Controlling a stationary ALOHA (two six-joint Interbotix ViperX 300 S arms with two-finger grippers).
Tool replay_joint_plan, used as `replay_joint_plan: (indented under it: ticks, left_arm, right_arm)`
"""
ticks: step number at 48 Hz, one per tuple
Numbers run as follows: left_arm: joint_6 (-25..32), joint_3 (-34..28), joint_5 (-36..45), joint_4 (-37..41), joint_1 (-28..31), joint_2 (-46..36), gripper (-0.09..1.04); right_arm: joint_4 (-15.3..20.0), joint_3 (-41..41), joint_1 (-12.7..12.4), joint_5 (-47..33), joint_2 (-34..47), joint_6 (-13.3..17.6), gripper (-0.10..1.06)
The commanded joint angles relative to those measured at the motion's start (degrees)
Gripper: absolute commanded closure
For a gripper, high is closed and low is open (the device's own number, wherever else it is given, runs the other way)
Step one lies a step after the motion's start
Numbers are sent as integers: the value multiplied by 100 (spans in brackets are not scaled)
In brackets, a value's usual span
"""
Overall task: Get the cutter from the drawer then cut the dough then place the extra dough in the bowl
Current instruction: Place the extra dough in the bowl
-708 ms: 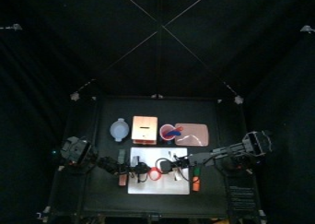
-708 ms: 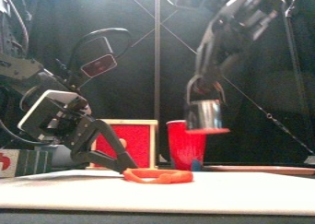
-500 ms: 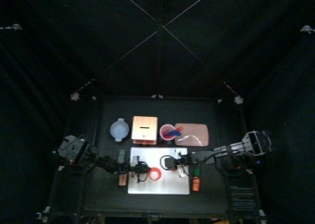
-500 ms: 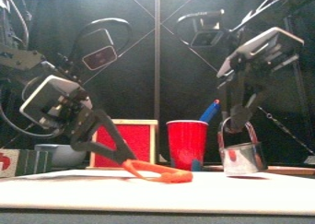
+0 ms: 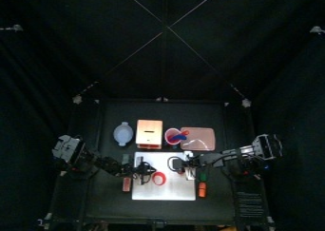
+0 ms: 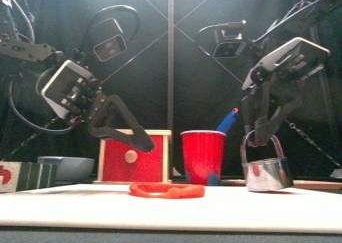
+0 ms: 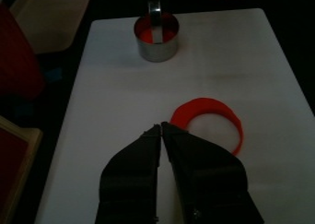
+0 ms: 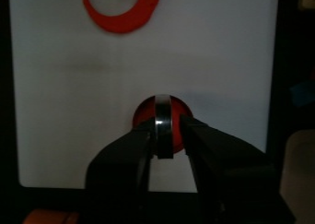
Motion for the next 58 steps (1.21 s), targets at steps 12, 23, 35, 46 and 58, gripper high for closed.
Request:
replay_joint_plan:
  ticks: [12,23,35,46,58]
  left_arm:
    - [0,-580,879,387,387,158,14]
    - [-35,-993,1819,519,571,378,14]
    - [-35,-1090,2355,527,624,483,19]
    - [-18,-1020,2364,773,571,325,41]
    - [-35,-817,2188,932,642,-413,45]
  right_arm:
    - [158,-185,9,-35,-167,-9,14]
    - [237,-255,26,-53,-79,-9,14]
    - [255,-272,26,-185,-79,-9,14]
    - [255,-255,0,-255,-79,-9,14]
    - [255,-272,-9,-316,-88,-9,14]
